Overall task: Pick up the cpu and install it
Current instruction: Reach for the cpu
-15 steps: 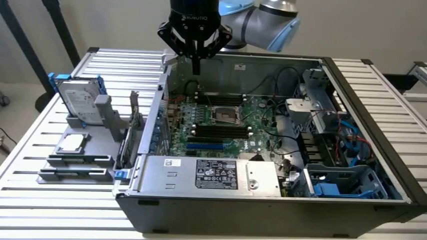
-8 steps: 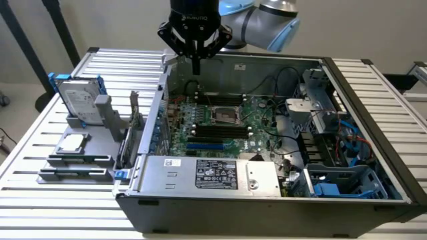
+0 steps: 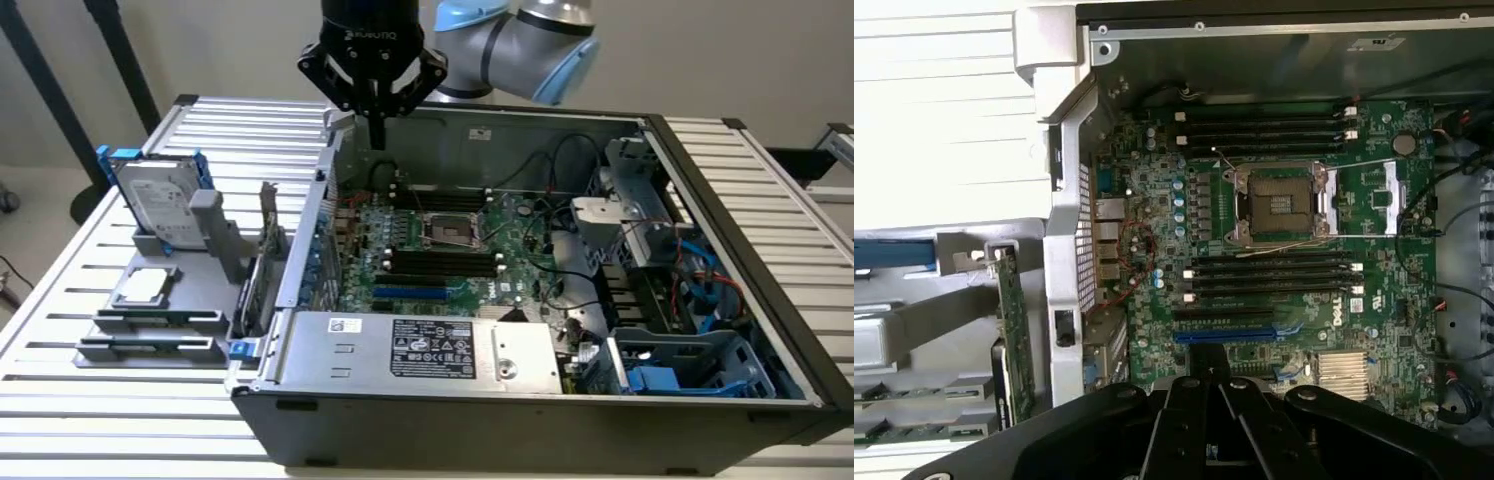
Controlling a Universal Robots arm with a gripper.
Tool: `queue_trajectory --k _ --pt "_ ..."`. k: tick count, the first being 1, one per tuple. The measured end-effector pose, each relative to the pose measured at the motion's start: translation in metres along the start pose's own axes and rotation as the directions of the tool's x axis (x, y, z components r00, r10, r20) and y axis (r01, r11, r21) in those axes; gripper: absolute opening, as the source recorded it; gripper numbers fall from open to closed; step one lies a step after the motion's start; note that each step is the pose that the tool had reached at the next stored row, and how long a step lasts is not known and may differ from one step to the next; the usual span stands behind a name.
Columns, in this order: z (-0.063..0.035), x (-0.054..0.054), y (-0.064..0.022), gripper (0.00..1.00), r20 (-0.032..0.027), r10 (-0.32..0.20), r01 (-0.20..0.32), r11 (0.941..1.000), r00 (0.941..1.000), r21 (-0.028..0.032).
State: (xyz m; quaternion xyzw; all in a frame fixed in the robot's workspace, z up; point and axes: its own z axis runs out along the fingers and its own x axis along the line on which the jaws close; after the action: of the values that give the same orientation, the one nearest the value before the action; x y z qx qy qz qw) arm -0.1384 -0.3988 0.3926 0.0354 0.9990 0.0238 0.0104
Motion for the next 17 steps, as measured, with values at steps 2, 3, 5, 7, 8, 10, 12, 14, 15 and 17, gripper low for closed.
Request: queue_trajectory --k 2,3,5,7,8,10,12,14,15,17 --pt "-0.0002 0.009 -0.0007 0.11 0.0001 0.000 0.000 1.0000 1.0000 0.0001" --pt "-0.0003 0.013 -0.0010 0.11 0.0000 0.000 0.000 1.0000 1.0000 0.0002" --pt "-0.0005 0.023 -0.0018 0.11 0.0000 0.000 0.000 1.0000 1.0000 0.0003" --pt "-0.0007 0.032 -0.0026 0.11 0.0000 0.000 0.000 1.0000 1.0000 0.0004" --pt "-0.0008 0.036 -0.0030 0.11 0.0000 0.000 0.000 1.0000 1.0000 0.0004" --pt "-0.0010 0.045 -0.0039 0.11 0.0000 0.000 0.000 1.0000 1.0000 0.0006" --pt "-0.0012 0.054 -0.0047 0.11 0.0000 0.000 0.000 1.0000 1.0000 0.0008" --pt "-0.0014 0.063 -0.0055 0.11 0.0000 0.000 0.000 1.0000 1.0000 0.0010" --pt "-0.0015 0.068 -0.0060 0.11 0.0001 0.000 0.000 1.0000 1.0000 0.0011" --pt "-0.0017 0.077 -0.0068 0.11 0.0001 0.000 0.000 1.0000 1.0000 0.0014"
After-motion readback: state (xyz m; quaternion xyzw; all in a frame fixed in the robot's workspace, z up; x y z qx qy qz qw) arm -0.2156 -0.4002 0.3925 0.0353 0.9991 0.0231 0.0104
